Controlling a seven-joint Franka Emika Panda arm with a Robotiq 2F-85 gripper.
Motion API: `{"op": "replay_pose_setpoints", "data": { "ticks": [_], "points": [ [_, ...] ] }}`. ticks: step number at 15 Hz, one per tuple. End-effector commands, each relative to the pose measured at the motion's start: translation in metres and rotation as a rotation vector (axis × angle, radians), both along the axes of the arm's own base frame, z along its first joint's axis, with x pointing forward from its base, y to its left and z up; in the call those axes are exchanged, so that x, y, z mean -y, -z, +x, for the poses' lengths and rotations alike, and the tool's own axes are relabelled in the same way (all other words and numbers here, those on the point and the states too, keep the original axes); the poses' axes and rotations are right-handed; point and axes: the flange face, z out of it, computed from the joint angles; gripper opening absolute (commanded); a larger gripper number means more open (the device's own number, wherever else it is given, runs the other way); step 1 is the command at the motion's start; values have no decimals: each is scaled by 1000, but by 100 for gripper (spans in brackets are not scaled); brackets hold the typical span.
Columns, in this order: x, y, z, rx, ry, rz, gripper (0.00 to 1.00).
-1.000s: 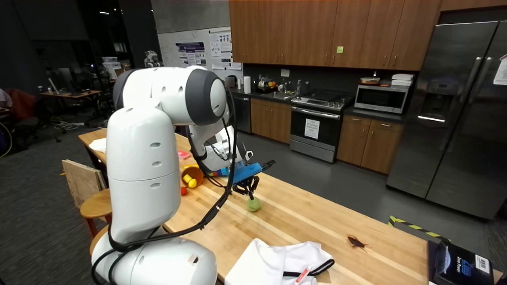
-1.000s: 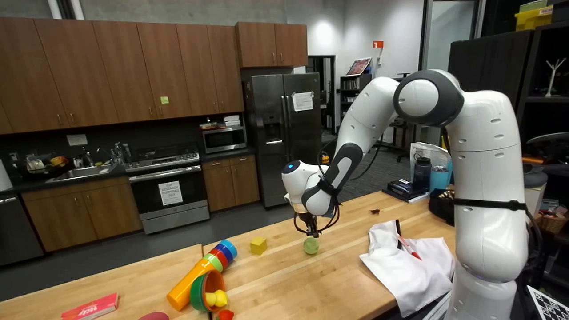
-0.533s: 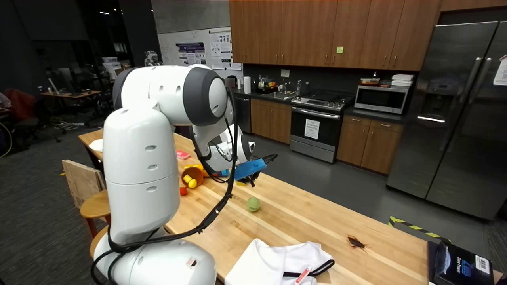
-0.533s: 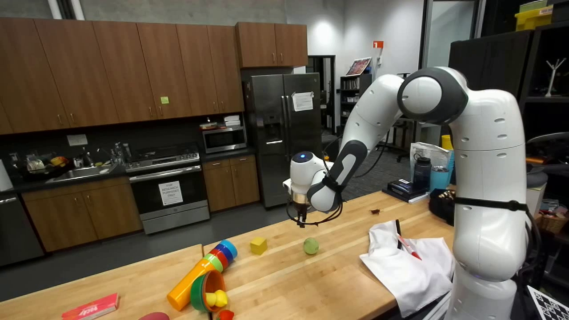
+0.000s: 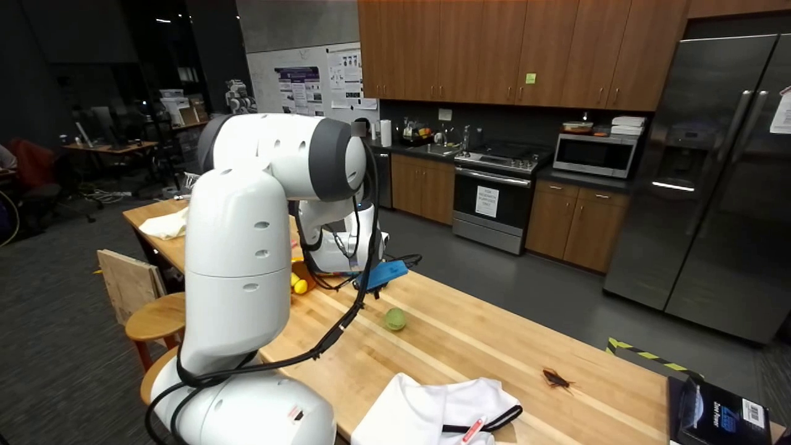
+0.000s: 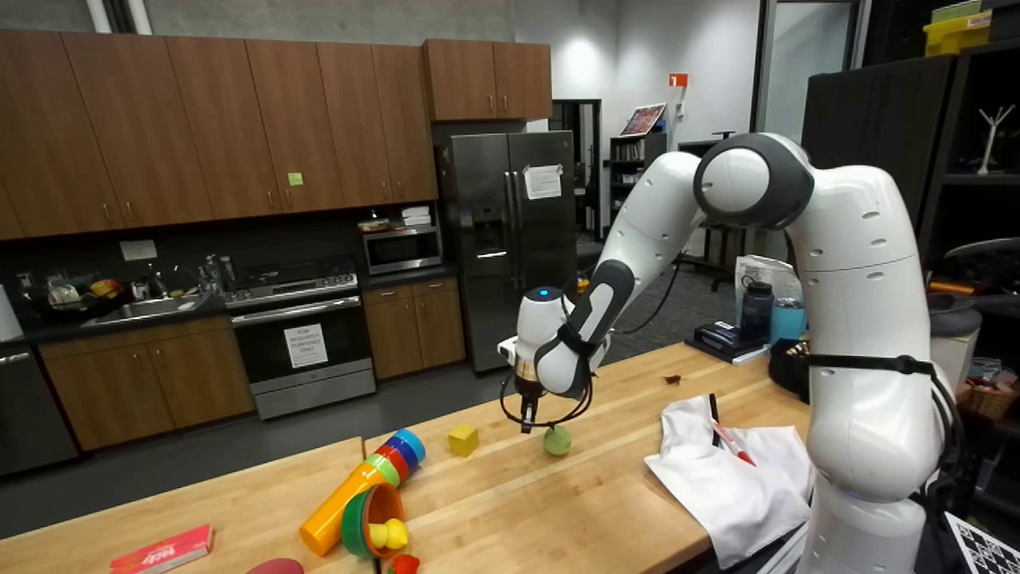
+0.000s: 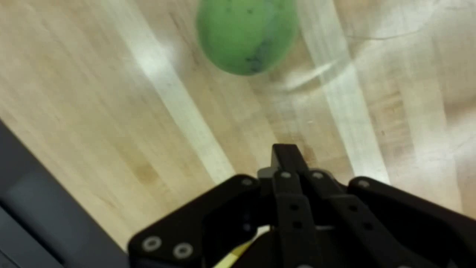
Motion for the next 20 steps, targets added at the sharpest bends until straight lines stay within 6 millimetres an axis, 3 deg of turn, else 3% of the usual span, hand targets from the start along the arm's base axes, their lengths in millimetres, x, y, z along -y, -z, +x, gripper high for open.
{"op": "replay_pose_setpoints", "data": {
  "ticks": [1,5,14,20],
  "points": [
    [-26,26,10,-102,-119,119,0],
    [-30,37,18,-188,-187,128,0],
    [-16,28,24,-219,-248,-6,0],
    [15,29,15,-169,-236,-138,0]
  ]
}}
